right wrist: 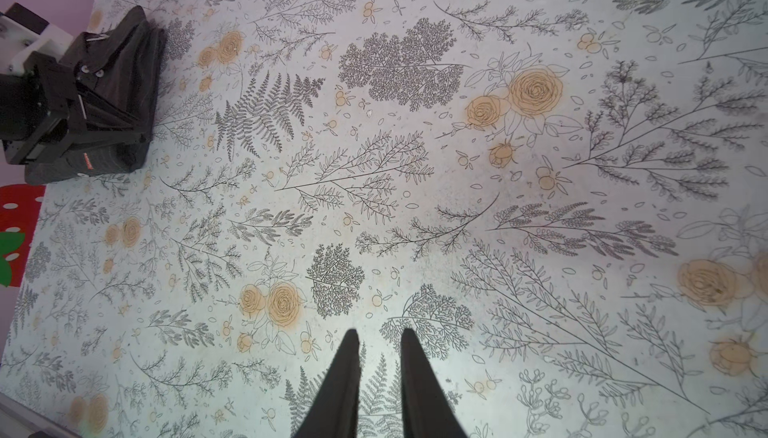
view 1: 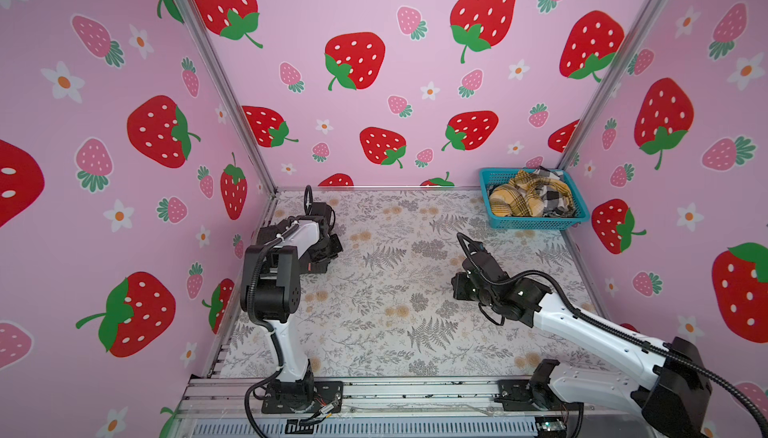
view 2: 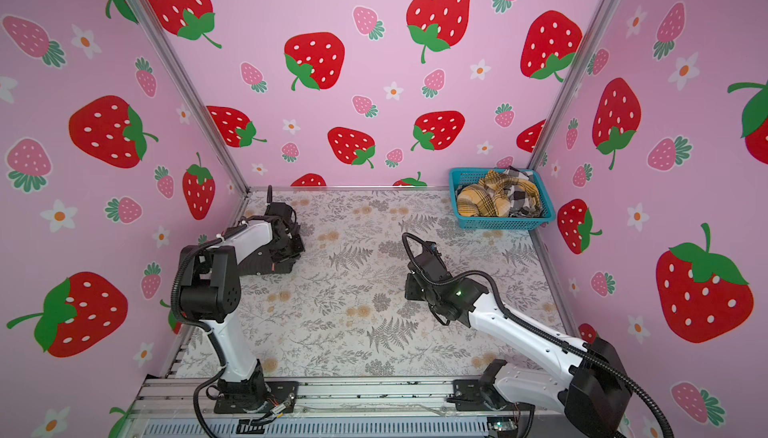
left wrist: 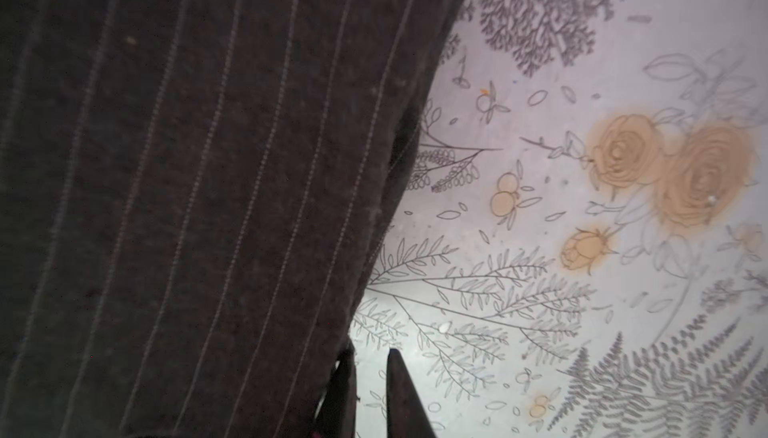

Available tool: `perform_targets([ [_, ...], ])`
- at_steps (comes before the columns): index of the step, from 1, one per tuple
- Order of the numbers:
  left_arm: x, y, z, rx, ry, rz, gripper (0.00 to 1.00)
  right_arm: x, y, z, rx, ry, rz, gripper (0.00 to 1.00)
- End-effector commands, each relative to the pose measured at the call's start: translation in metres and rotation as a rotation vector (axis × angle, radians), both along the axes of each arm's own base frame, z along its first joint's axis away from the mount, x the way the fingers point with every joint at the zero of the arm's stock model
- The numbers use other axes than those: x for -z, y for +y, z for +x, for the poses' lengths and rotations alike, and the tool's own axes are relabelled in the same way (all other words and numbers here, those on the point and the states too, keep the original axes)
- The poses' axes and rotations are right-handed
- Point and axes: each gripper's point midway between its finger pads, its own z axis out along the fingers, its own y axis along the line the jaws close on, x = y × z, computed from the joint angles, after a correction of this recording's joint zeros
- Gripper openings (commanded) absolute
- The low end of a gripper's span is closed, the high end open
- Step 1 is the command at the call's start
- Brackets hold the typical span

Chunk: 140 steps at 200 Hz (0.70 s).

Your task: Fold and stack the long sleeve shirts

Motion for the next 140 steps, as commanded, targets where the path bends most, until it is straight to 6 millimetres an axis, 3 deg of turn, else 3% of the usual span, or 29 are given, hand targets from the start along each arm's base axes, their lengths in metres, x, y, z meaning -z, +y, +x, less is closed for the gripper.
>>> perform_targets([
  [1,-0.013,0.01,0.007,-0.004,-0.027,0.051,0.16,0.001,-0.004,0.004,0.025,0.0,-0.012,0.21],
  [65,-0.004,0.018,-0.005,-0.028,0.02,0.08,0.14,-0.001,-0.005,0.007,0.027,-0.005,-0.009,0.21],
  [88,-0.014,0.006,-0.002,-0.012,-0.006,0.029,0.14,-0.003,-0.009,0.006,0.036,-0.01,-0.011,0.21],
  [117,-0.059,-0.029,0.005,0.034,-0.128,-0.084,0.17,-0.012,-0.025,0.013,0.077,-0.038,-0.036,0.21],
  [140,-0.122,-0.058,0.006,0.111,-0.303,-0.171,0.2,-0.035,-0.044,0.023,0.138,-0.104,-0.028,0.21],
])
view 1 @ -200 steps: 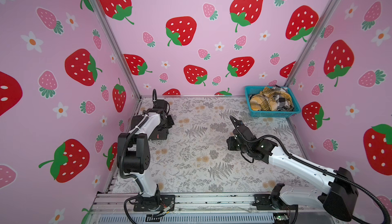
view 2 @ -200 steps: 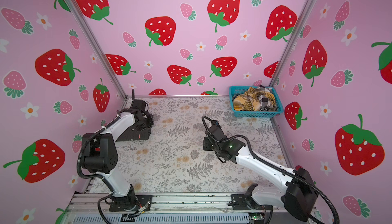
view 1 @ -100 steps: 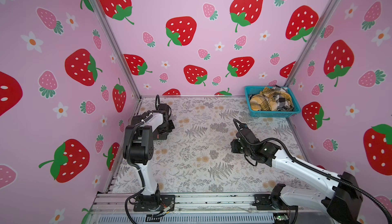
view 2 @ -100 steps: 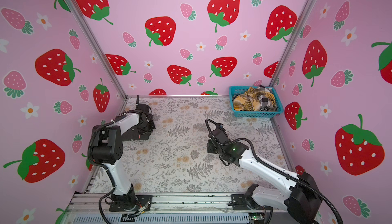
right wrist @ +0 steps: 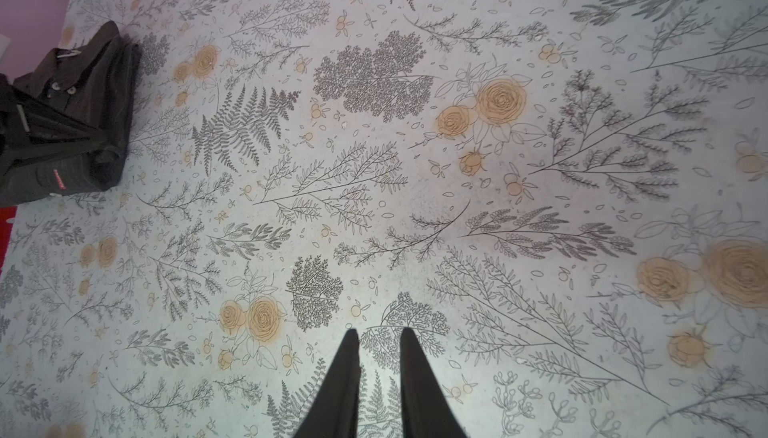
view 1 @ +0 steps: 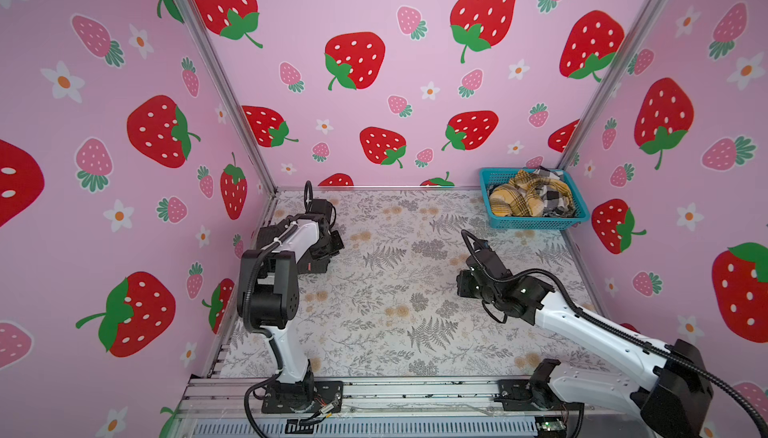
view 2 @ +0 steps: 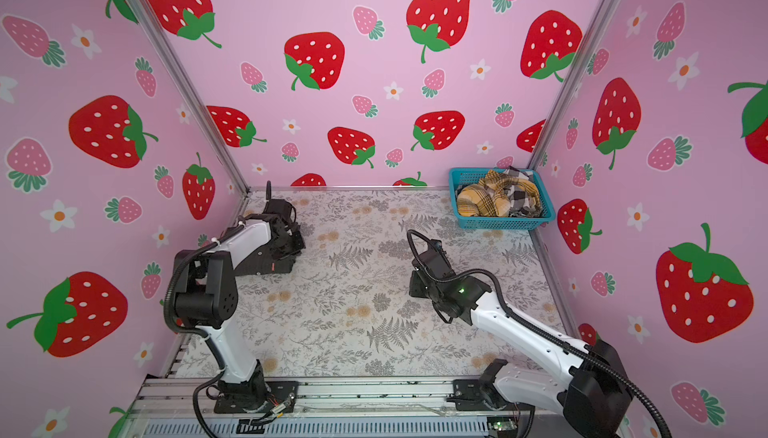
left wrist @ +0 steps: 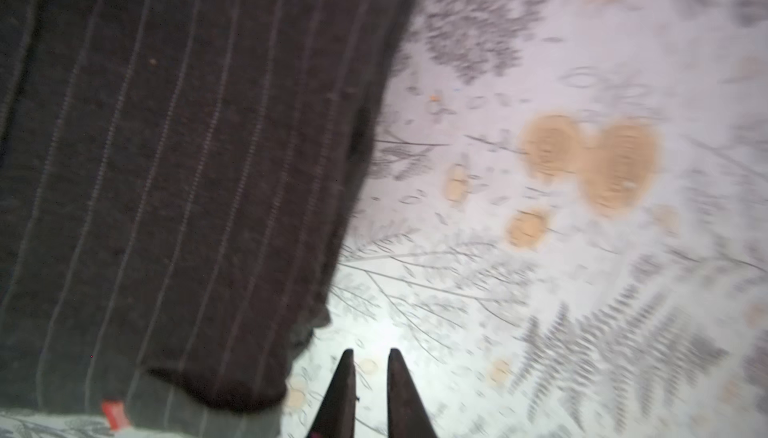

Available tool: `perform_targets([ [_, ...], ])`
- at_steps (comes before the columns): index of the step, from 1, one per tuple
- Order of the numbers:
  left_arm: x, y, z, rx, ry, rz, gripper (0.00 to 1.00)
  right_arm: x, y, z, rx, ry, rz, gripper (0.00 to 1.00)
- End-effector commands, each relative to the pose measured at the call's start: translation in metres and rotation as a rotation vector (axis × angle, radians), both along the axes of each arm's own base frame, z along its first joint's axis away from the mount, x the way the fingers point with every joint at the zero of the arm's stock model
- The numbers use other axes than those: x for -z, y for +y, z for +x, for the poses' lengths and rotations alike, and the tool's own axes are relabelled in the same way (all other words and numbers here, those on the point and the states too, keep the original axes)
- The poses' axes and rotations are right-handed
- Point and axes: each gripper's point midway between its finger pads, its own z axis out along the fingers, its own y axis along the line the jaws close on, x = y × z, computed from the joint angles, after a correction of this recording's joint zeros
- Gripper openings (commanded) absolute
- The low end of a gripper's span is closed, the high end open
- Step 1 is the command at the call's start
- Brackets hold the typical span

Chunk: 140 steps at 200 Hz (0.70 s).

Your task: Fold and stack the long sleeve shirts

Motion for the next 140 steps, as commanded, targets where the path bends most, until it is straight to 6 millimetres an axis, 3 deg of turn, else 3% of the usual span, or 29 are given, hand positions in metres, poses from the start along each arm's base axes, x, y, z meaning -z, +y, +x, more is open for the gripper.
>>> perform_targets([
  [1,-0.079,-0.036,0.003,0.078,-0.205,-0.121,0.2,-0.033,-0.023,0.012,0.077,-0.093,-0.005,0.21],
  [16,-0.127,-0.04,-0.003,0.103,-0.355,-0.128,0.22,-0.057,-0.045,0.019,0.162,-0.178,-0.014,0.22],
  [32,-0.175,-0.037,-0.012,0.127,-0.535,-0.108,0.28,-0.085,-0.074,0.023,0.281,-0.293,-0.035,0.3],
  [45,-0.199,-0.025,-0.021,0.115,-0.658,-0.038,0.35,-0.105,-0.087,0.022,0.296,-0.406,-0.034,0.47],
  [57,-0.206,-0.008,-0.028,0.078,-0.731,0.049,0.46,-0.118,-0.086,0.023,0.252,-0.516,-0.013,0.58],
  [70,-0.197,0.009,-0.03,0.038,-0.774,0.132,0.54,-0.108,-0.099,0.021,0.305,-0.572,-0.011,0.63],
  [83,-0.169,0.018,-0.029,0.06,-0.789,0.23,0.6,-0.091,-0.118,0.018,0.366,-0.643,-0.057,0.61],
  [86,-0.162,0.02,-0.028,0.077,-0.786,0.257,0.71,-0.087,-0.122,0.018,0.378,-0.663,-0.069,0.62],
  [90,-0.15,0.022,-0.029,0.096,-0.771,0.293,0.95,-0.083,-0.128,0.017,0.395,-0.687,-0.086,0.64],
  [92,-0.143,0.024,-0.029,0.097,-0.758,0.309,0.99,-0.081,-0.131,0.016,0.404,-0.698,-0.097,0.64],
  [108,-0.103,0.043,-0.032,0.115,-0.65,0.446,0.99,-0.069,-0.151,0.013,0.446,-0.785,-0.219,0.7],
  [140,-0.063,0.08,-0.037,-0.004,-0.664,0.543,0.99,-0.031,-0.203,0.029,0.619,-0.702,-0.461,0.74],
])
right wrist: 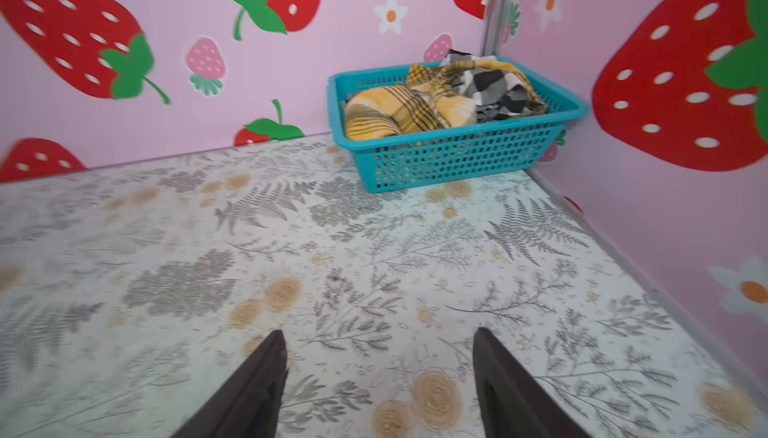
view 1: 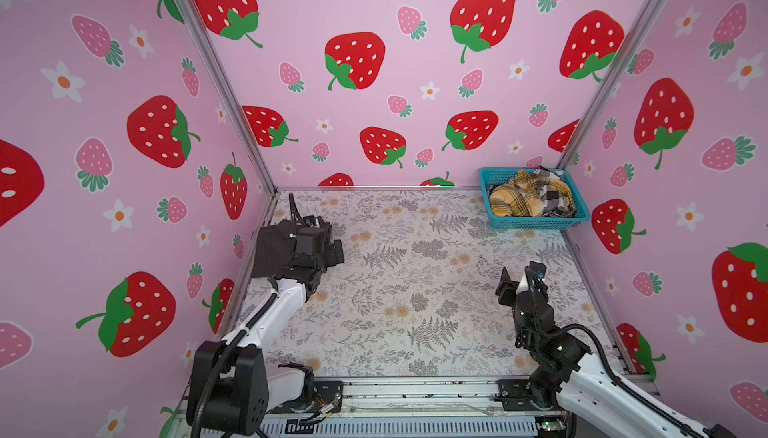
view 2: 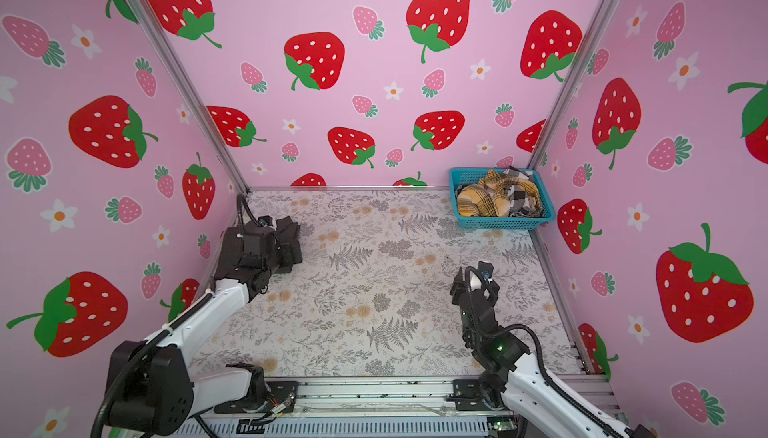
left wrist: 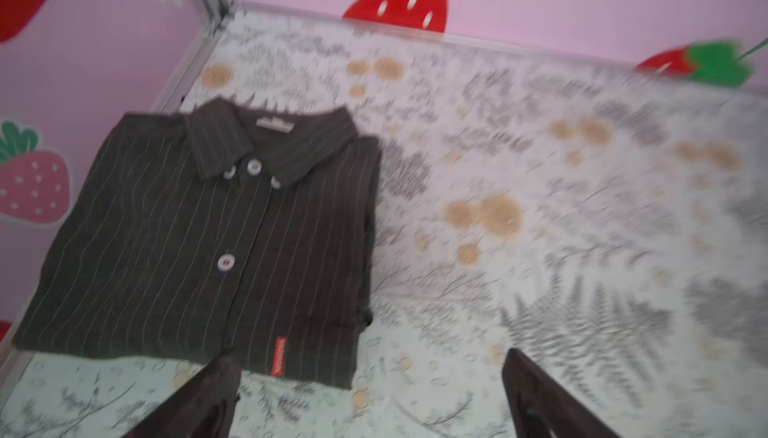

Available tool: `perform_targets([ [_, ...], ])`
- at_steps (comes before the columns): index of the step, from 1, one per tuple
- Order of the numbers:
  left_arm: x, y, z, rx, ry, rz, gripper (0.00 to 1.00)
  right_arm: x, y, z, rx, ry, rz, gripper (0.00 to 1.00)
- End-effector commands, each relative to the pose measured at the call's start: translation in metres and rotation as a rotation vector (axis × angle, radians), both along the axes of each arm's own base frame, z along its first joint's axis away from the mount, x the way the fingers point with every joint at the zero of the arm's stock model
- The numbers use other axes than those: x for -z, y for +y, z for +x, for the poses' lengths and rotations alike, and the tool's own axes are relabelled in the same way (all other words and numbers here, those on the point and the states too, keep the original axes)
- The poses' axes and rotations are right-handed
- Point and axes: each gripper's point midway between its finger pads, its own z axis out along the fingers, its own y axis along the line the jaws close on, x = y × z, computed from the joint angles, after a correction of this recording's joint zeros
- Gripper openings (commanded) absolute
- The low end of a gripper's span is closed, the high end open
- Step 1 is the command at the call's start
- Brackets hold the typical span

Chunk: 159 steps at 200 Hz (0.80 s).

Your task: Fold and stack the long sleeve shirts

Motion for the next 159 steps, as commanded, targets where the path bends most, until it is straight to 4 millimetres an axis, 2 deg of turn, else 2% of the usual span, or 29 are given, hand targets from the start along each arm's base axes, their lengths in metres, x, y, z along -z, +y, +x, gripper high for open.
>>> perform_targets([
  [1,-0.021,0.038,0.012,-0.11,-0.185,0.11,0.99,-0.019,-0.048,0.013,0.249,-0.077,-0.073,0.74],
  [28,0.016,0.045,0.013,-0.096,-0.172,0.07,0.99,0.011,-0.091,0.021,0.418,-0.011,-0.109,0.77],
  [46,0.02,0.034,0.018,-0.03,-0.194,0.03,0.99,0.033,-0.107,0.025,0.458,0.022,-0.133,0.79],
  [54,0.017,0.029,0.021,0.001,-0.225,0.015,0.99,0.034,-0.111,0.033,0.457,0.028,-0.134,0.8],
  [78,0.017,0.024,0.027,0.053,-0.29,-0.017,0.99,0.031,-0.098,0.058,0.318,-0.02,-0.1,0.83],
  [85,0.021,0.025,0.027,0.047,-0.308,-0.012,0.99,0.025,-0.089,0.065,0.245,-0.077,-0.071,0.89],
  [89,0.024,0.027,0.027,0.04,-0.314,-0.014,0.99,0.023,-0.084,0.068,0.202,-0.101,-0.063,0.98],
  [91,0.025,0.027,0.027,0.038,-0.315,-0.015,0.99,0.02,-0.082,0.069,0.184,-0.118,-0.061,1.0],
  [111,0.036,0.018,0.033,0.092,-0.31,-0.025,0.99,0.011,-0.071,0.08,0.078,-0.197,-0.073,1.0],
  [129,0.039,0.008,0.04,0.157,-0.261,-0.035,0.99,0.033,-0.069,0.088,0.013,-0.181,-0.037,1.0],
  [138,0.04,0.007,0.039,0.165,-0.254,-0.039,0.99,0.025,-0.06,0.094,-0.046,-0.238,-0.053,1.0],
  [152,0.04,0.007,0.04,0.164,-0.254,-0.041,0.99,0.044,-0.044,0.117,-0.135,-0.083,-0.076,1.0],
  [159,0.041,0.007,0.04,0.165,-0.249,-0.042,0.99,0.044,-0.041,0.124,-0.146,-0.097,-0.077,1.0],
])
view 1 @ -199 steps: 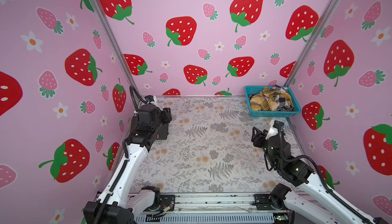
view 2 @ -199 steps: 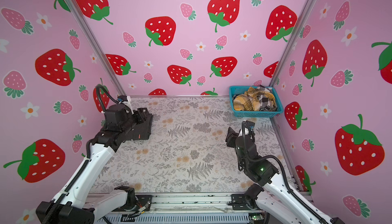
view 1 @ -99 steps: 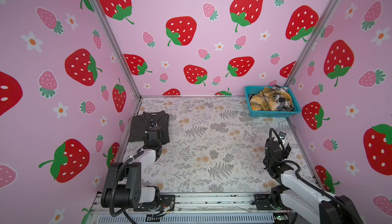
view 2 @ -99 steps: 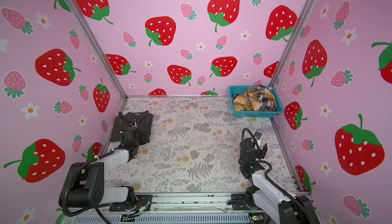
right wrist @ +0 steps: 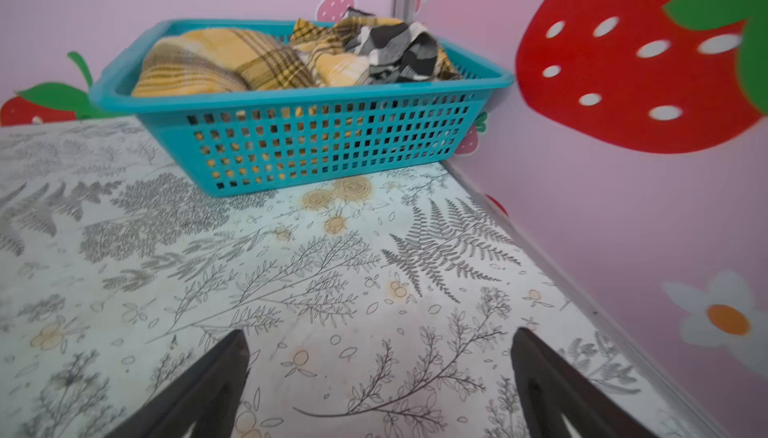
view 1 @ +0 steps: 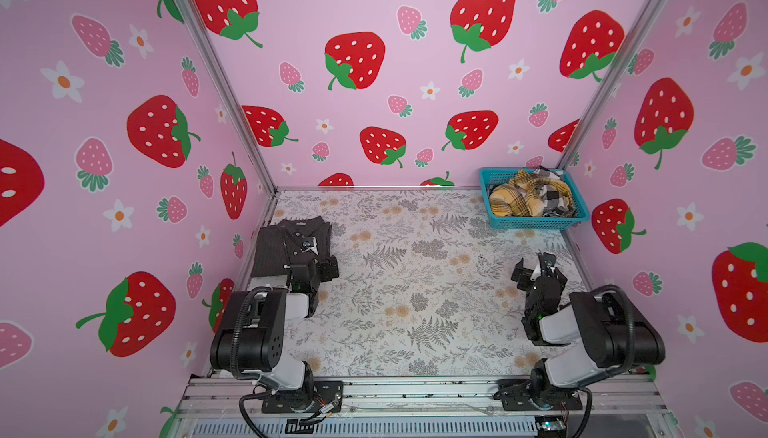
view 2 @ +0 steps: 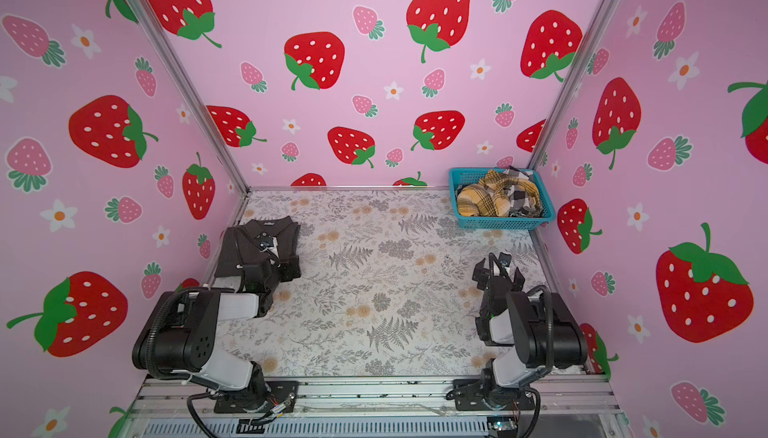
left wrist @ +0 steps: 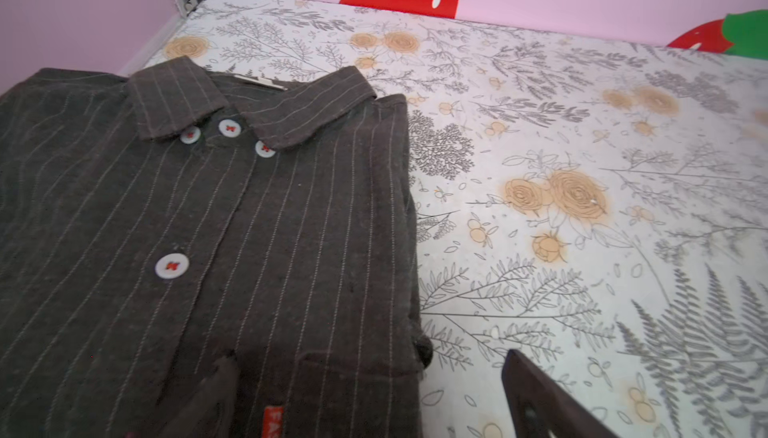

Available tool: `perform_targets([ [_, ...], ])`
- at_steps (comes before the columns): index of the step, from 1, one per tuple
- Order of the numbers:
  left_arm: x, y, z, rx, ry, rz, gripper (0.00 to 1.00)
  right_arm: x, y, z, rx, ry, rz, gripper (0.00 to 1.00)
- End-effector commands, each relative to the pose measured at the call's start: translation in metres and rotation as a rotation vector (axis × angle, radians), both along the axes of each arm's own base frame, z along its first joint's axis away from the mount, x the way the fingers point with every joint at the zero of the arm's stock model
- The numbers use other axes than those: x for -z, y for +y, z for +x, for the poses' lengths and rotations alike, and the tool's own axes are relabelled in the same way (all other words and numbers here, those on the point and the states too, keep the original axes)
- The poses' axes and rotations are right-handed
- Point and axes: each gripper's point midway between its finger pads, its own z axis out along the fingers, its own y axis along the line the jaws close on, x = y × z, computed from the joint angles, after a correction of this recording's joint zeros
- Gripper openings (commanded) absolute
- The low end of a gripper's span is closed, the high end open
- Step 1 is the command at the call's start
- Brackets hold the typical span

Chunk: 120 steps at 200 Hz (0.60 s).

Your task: Fold and stack the long sleeve shirts

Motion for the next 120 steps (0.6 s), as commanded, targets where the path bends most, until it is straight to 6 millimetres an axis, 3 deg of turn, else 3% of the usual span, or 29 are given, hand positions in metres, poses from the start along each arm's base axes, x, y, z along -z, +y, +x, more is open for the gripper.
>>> perform_targets([
  [1,-0.0217,-0.0066,0.0164,0.055,-0.07,0.009,0.99,-0.0362,0.0345,0.0341,-0.202,-0.113,-0.014,1.0],
  [16,-0.0211,-0.0062,0.0168,0.053,-0.066,0.009,0.99,-0.0292,0.0364,0.0354,-0.213,-0.06,-0.016,1.0],
  [120,-0.0227,-0.0084,0.015,0.041,-0.074,0.047,0.99,-0.0342,0.0371,0.0339,-0.201,-0.084,-0.033,1.0],
])
